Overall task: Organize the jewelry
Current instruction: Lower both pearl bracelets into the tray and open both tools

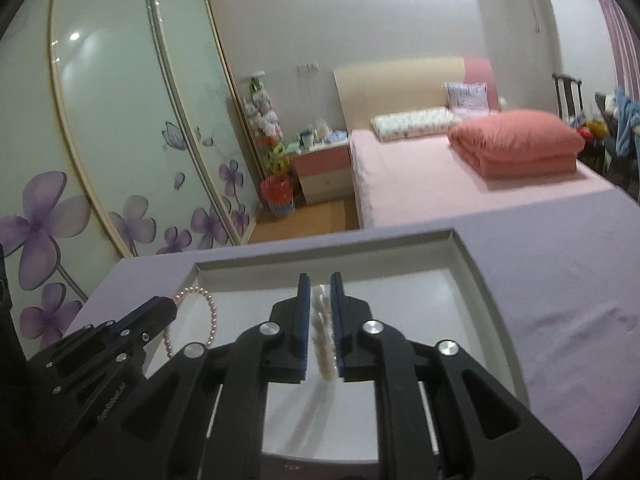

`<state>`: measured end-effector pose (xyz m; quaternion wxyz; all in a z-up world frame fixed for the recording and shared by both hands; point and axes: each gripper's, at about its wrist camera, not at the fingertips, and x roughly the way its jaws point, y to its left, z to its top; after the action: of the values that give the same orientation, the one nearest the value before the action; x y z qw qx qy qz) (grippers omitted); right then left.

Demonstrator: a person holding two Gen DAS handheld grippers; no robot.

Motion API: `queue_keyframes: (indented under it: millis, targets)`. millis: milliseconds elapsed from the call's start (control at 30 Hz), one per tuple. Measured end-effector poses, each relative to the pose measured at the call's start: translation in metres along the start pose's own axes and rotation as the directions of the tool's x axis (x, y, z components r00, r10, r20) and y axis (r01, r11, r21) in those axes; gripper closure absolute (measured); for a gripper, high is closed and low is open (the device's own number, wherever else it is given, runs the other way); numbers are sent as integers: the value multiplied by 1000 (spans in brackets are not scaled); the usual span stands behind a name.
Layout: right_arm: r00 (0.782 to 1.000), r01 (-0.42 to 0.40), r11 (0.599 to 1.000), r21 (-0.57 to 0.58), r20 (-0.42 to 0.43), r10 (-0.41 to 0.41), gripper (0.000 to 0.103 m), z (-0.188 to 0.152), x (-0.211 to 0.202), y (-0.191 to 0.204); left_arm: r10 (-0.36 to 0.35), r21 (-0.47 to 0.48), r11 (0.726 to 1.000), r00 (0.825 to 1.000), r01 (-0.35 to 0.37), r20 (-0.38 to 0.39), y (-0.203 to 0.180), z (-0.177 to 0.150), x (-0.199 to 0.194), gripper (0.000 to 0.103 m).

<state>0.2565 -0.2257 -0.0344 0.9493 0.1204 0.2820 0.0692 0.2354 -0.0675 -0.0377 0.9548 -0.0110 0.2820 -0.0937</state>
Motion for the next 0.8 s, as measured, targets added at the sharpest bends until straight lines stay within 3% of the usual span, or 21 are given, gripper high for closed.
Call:
queue_keyframes:
  millis: [33,67,233,367,633,800]
  targets:
    - [1000,1,1000,5,2,-1,68,0,-1,-2,-4,-13,1000,1000,4,-11,2,0,1,96]
    - [1000,6,1000,6,10,-6,66,-1,-3,-3,-8,-21,1000,1000,8,-17,6,-1,1,96]
    - [1000,19,1000,12,25,-19,66,-4,-18,-11,-10,-52,999,1000,8,-24,18,0,-7,95]
    - [999,33,999,22,41,-34,66,-6,-36,-19,18,-67,998,1000,-18,10,32,1,-26,62]
    - [997,68,998,15,46,-69,66,-20,-83,-38,74,-65,995,997,-73,18,60,-17,-76,59]
    - [995,104,995,14,-12,-103,66,-43,-102,-52,112,-52,992,994,-111,4,76,-39,-103,51]
